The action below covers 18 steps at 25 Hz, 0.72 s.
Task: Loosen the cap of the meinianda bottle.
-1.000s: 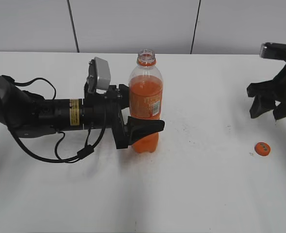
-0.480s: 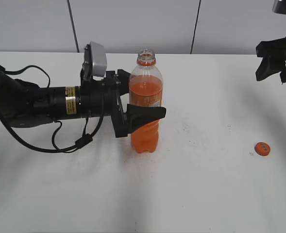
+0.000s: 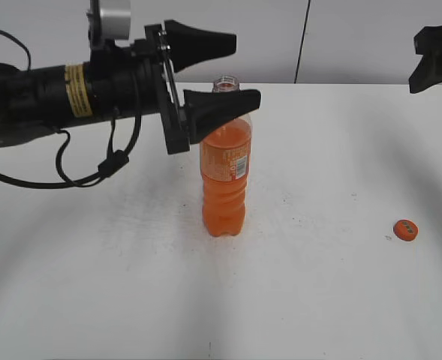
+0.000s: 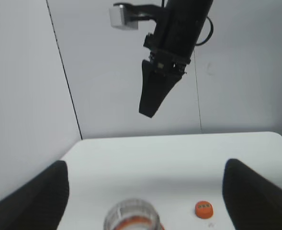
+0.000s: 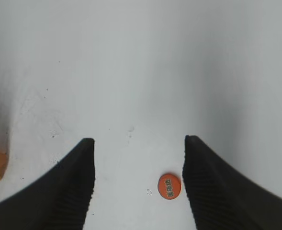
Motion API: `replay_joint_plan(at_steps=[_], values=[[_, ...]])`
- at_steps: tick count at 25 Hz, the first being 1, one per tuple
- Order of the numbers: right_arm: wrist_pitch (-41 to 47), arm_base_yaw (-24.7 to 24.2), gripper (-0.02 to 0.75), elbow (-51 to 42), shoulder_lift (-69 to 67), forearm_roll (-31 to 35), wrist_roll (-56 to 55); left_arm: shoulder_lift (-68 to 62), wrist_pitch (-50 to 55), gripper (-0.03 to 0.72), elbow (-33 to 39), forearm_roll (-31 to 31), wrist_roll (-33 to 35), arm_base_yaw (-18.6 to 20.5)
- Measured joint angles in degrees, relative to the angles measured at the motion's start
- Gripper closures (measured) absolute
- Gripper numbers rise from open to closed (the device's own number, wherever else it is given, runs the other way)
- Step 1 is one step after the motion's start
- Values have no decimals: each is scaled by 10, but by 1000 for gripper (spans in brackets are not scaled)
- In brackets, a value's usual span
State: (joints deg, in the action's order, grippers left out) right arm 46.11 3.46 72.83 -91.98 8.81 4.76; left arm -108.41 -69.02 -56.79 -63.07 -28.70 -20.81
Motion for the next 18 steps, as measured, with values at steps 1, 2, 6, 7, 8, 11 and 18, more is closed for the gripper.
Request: replay_joint_plan(at_steps=[1, 2, 6, 7, 8, 11, 18], values=[[0, 0, 299, 0, 6, 0, 1, 16, 0, 97, 0, 0, -1, 0], [0, 0, 299, 0, 12, 0, 1, 30, 1, 97, 0, -1, -4, 0], [2, 0, 299, 0, 45, -5, 21, 106, 30, 97, 0, -13, -43, 0], [2, 0, 299, 0, 56, -6, 23, 128, 46, 98, 0, -16, -64, 0], [2, 0, 299, 0, 66, -6, 25, 151, 69, 98, 0, -21, -88, 0], [2, 0, 299, 0, 91, -6, 27, 218, 192, 98, 0, -37, -171, -1], [19, 0, 299, 0, 134, -10, 29, 308, 729, 98, 0, -17, -250, -3]])
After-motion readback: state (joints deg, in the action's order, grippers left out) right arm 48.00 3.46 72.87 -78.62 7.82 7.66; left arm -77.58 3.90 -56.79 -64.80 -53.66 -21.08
